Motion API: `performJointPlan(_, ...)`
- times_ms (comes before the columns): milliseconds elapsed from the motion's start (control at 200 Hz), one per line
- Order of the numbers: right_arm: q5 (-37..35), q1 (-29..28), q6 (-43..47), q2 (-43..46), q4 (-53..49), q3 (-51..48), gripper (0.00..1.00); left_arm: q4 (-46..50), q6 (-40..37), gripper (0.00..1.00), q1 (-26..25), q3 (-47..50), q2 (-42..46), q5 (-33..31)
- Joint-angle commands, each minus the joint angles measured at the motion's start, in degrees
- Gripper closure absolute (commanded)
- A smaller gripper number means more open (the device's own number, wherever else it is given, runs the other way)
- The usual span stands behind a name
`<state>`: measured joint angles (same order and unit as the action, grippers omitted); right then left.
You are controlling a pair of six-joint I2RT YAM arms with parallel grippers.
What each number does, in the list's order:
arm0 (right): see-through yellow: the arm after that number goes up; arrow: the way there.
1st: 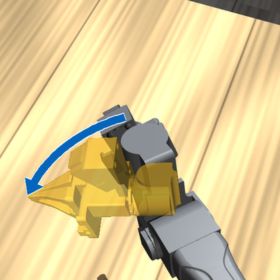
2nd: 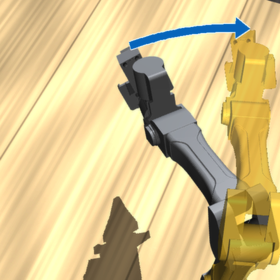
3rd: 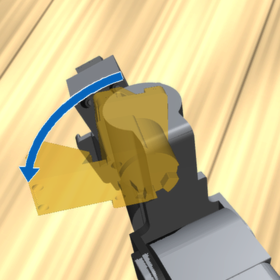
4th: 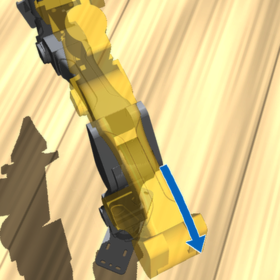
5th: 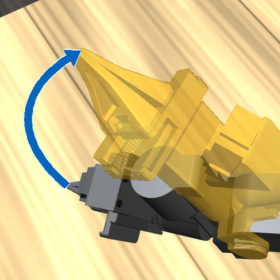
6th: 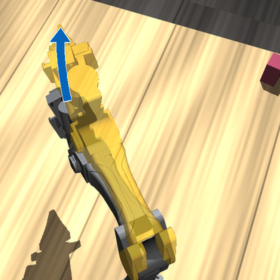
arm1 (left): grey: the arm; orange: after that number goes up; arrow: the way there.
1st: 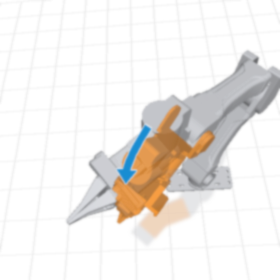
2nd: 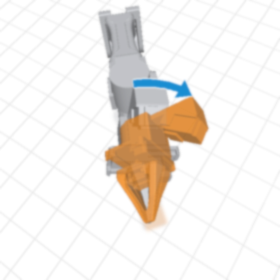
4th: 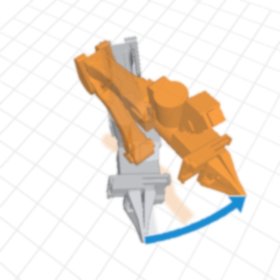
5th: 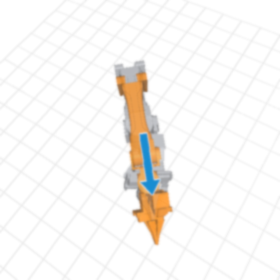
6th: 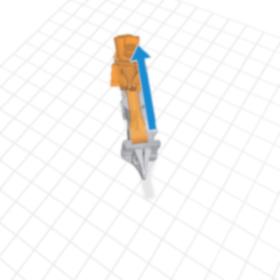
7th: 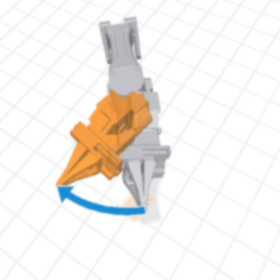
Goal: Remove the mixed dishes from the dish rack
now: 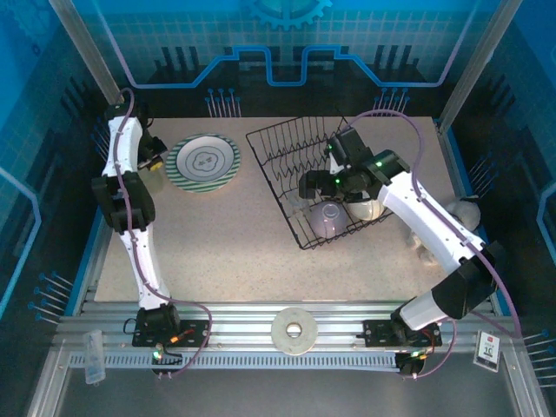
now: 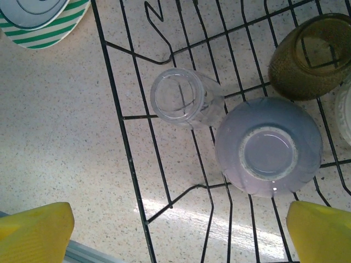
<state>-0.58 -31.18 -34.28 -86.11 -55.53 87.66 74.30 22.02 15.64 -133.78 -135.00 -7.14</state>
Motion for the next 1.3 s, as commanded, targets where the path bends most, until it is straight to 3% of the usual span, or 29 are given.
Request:
performJointPlan(0,1.2,-0.9,0.0,-1.0,-1.8,2.4,0.00,-0.6,-0.8,0.86,0.6,0.2,-0.1,-0.4)
performJointPlan(120,1.5,-0.9,0.3,-1.3,-2.0,2.9,0.00,-0.7,-0.9,0.68,0.6,0.7,0.2,0.0)
performJointPlan(480,2.1,-0.3,1.7,-1.8,-1.6,3.8,0.00,-3.0,-0.4,0.28,0.5,6.5,5.7,1.5)
performJointPlan(550,2.4,-0.4,1.9,-1.7,-1.4,4.0,0.00,-3.3,-0.5,0.14,0.5,7.7,7.2,1.4)
performJointPlan(585,2.4,-0.3,2.0,-1.7,-1.3,3.9,0.00,-3.4,-0.5,0.01,0.6,8.2,8.0,1.3)
performJointPlan(1296,3.4,0.3,2.8,3.4,1.2,-1.0,0.00,-4.0,-0.6,0.01,0.6,13.6,17.7,3.3)
